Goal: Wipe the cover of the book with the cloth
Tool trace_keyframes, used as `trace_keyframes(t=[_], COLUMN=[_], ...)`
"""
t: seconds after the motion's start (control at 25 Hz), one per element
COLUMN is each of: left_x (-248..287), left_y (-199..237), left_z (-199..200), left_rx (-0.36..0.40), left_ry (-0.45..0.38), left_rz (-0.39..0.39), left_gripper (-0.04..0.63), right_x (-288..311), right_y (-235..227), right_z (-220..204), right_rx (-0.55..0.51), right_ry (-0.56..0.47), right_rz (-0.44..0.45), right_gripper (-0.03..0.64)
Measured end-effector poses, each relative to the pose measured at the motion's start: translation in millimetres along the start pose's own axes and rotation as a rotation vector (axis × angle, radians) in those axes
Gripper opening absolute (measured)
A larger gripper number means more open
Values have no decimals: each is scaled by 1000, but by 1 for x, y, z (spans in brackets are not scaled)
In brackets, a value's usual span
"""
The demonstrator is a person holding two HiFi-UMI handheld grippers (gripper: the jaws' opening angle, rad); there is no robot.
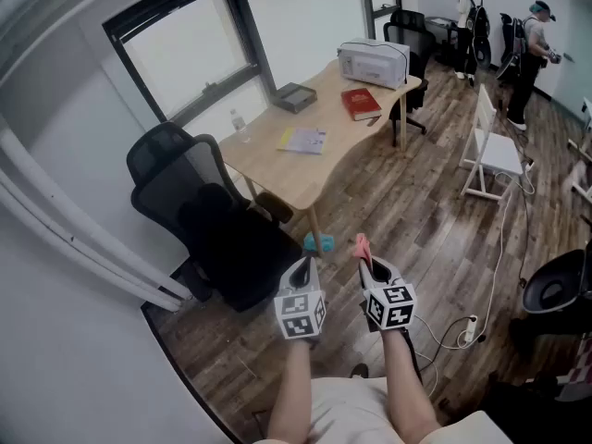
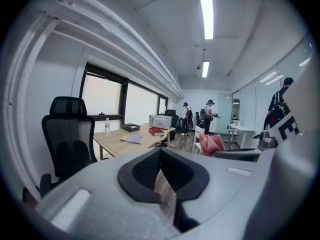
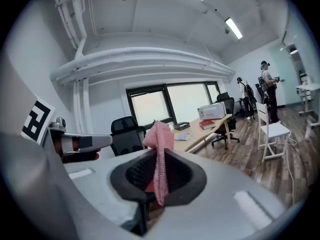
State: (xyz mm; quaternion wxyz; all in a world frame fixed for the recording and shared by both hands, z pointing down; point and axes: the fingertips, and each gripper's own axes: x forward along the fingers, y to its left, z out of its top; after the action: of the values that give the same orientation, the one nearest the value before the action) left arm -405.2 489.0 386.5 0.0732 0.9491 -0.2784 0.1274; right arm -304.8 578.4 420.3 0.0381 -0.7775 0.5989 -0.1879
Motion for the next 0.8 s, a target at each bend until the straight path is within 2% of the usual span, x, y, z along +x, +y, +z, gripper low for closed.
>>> trace_keyframes(t=[0.16,0.32,0.48,0.68,0.8], left_x=[-5,0,14,60,108], left_y=[-15,-13,-7,10,18], left_z=[-6,-5,-11,5,13], left_rx=[3,28,11,-28,-23], left_ry=[17,7,9,-18,16], left_rz=[-47,-26,-31,-60,-83], left_gripper=[6,6,6,6,6], right_x=[-7,-3,12,52,83], right_y=[-7,-15,-25,-37,-60], right_z=[-6,-10,-10,13,33], right_rx=[37,42,83,83,123], right_ry=[-8,3,-17,-49,-54], right_rz=[-5,-8,3,58,77], right_gripper=[34,34,34,34,34])
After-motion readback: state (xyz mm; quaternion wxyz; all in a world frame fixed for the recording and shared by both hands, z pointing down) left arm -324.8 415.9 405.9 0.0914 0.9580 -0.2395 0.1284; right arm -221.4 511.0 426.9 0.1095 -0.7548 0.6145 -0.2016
